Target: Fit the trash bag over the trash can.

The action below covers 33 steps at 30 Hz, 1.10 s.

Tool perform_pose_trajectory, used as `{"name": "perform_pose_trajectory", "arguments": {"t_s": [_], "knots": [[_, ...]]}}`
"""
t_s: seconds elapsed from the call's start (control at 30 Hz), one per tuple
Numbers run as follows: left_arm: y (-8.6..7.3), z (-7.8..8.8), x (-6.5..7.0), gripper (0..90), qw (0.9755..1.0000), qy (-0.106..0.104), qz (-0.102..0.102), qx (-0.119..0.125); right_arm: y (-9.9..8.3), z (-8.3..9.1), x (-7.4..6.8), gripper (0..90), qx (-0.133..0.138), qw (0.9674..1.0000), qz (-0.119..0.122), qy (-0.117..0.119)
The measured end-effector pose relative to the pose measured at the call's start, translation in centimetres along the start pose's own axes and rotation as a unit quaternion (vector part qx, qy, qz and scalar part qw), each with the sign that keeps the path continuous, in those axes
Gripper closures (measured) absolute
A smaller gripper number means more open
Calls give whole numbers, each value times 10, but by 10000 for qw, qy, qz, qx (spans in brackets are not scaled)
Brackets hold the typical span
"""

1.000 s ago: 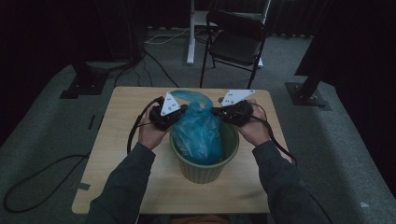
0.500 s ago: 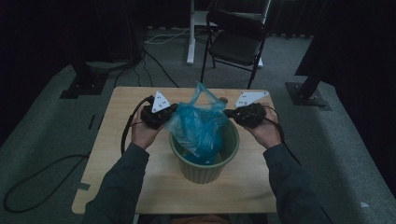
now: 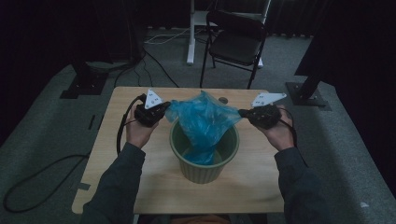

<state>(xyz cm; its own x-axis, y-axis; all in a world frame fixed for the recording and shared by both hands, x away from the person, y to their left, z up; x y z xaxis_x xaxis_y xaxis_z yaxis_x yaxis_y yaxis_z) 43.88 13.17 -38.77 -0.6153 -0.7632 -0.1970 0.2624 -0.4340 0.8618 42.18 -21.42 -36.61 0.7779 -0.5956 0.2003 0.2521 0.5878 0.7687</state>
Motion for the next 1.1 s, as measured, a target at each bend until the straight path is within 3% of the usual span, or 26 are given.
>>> {"name": "perform_pose_trajectory", "arguments": {"t_s": [0.17,0.23,0.4,0.6,0.8,1.1], "knots": [[1,1,3,874,10000,13,-12,65,-7,3,4,891,-28,9999,-92,-38],[3,1,6,845,9999,-28,-40,99,-5,4,4,807,33,9999,-123,-51],[8,1,12,797,9998,-61,-115,136,12,11,0,696,339,9992,-193,-41],[12,2,15,714,9997,-87,-83,199,36,5,-17,679,454,9985,-107,277],[15,11,12,639,9994,-160,34,314,48,-11,-33,709,285,9984,112,482],[12,22,18,602,9988,-339,44,363,34,-12,-40,868,27,9960,210,868]]}}
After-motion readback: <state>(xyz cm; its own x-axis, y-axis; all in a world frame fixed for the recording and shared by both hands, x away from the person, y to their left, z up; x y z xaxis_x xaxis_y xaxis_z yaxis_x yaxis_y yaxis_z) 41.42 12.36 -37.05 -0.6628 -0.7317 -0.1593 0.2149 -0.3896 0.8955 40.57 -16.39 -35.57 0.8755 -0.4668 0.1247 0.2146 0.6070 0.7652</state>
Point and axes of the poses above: each handheld gripper's, and its own axes: z roughly backward along the jaws, y roughly out of its top, x roughly to its right, the point moved 4 cm from there along -z, roughly forward along the jaws, and after that the axes turned 1 degree about -x, right-handed, at the moved point
